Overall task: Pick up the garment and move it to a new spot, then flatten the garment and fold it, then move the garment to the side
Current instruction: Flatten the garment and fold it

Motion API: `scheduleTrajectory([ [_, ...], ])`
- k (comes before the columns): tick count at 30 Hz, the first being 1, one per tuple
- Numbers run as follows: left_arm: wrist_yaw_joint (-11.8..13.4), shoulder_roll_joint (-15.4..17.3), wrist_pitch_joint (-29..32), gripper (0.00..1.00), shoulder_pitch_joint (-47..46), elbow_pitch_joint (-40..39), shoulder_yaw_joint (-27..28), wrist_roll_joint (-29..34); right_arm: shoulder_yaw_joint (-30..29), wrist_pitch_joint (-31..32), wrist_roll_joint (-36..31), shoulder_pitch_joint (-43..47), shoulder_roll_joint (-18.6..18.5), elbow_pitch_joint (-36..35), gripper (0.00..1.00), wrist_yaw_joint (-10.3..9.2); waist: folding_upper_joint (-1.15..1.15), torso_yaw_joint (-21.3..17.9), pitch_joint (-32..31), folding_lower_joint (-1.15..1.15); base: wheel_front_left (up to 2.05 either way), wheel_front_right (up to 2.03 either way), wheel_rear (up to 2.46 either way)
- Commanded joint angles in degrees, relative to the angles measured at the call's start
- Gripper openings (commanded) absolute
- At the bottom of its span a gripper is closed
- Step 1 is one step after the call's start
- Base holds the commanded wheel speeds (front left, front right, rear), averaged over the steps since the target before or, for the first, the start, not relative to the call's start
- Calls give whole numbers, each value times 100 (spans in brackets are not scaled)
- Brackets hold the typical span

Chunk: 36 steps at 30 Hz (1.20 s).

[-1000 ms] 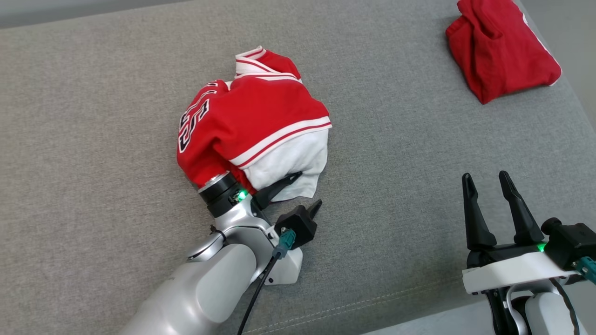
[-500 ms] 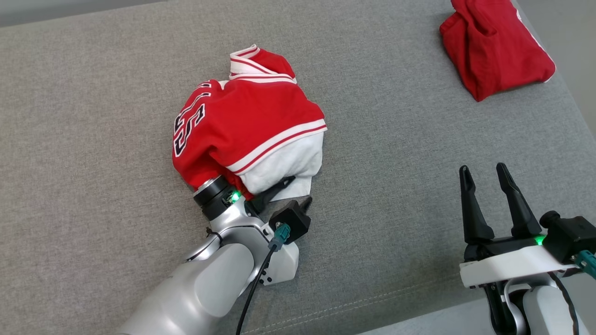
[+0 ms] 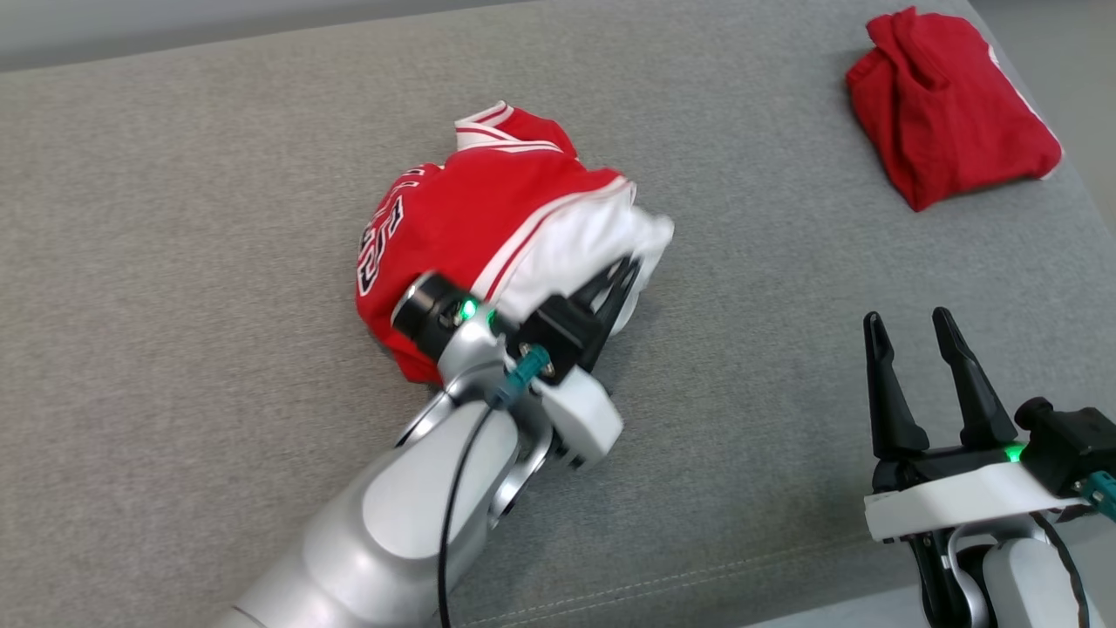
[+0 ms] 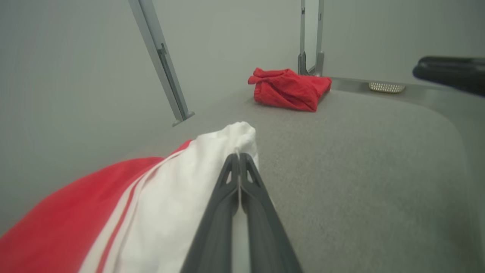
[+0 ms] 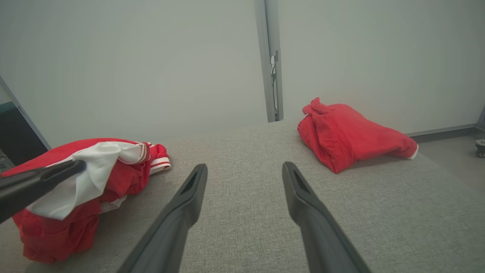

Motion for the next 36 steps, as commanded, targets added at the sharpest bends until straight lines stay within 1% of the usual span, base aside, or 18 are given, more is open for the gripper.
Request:
scheduleTrajectory([
  [1, 57, 38, -34, 0, -70, -680, 480, -261, 131, -35, 56, 41, -54, -129, 100, 0, 0, 169, -100, 0, 0, 0, 0],
  [4, 105, 38, -34, 0, 120, -1753, 1160, -449, 179, -35, 85, 102, -57, -68, 100, 0, 0, 394, -220, 0, 0, 0, 0],
  [6, 130, 38, -34, 0, 263, -2230, 1609, -437, 228, -35, 114, 122, -62, -25, 100, 0, 0, 547, -291, 0, 0, 0, 0],
  [11, 148, 164, -34, 0, 640, -2808, 2467, -113, 537, -35, 301, 141, -107, 131, 100, 0, 0, 934, -420, 0, 0, 0, 0],
  [14, 179, 259, -34, 0, 909, -3017, 2938, 78, 962, -35, 659, 86, -150, 346, 100, 0, 0, 1148, -454, 0, 0, 0, 0],
  [15, 179, 259, -34, 0, 909, -3017, 2938, 78, 962, -35, 659, 86, -150, 346, 100, 0, 0, 1148, -454, 0, 0, 0, 0],
  [17, 159, 296, -34, 0, 1109, -3155, 3208, 181, 1280, -35, 978, -3, -196, 508, 100, 0, 0, 1273, -464, 0, 0, 0, 0],
  [20, 93, 296, -34, 0, 1430, -3388, 3521, 320, 1537, -35, 1510, -230, -217, 746, 100, 0, 0, 1456, -452, 0, 0, 0, 0],
  [23, -2, 279, -34, 0, 1714, -3549, 3713, 443, 1701, -35, 2136, -546, -178, 1192, 100, 0, 0, 1627, -412, 0, 0, 0, 0],
  [27, -147, 209, -34, 0, 1905, -3636, 3838, 546, 2018, -35, 2916, -1118, -144, 1804, 100, 0, 0, 1874, -338, 0, 0, 0, 0],
  [29, -212, 169, -34, 0, 1928, -3657, 3864, 591, 2103, -35, 3130, -1372, -156, 2215, 100, 0, 0, 1994, -311, 0, 0, 0, 0],
  [34, -334, 93, -35, 0, 1894, -3709, 3885, 671, 2325, -35, 3411, -1918, -151, 3153, 100, 0, 0, 2236, -249, 0, 0, 0, 0],
  [35, -351, 84, -35, 0, 1892, -3725, 3899, 682, 2361, -35, 3483, -1999, -143, 3290, 84, 0, 0, 2257, -250, 0, 0, 0, 0],
  [36, -371, 76, -35, 0, 1896, -3736, 3911, 691, 2392, -35, 3538, -2076, -142, 3398, 0, 0, 0, 2274, -252, 0, 0, 0, 0],
])
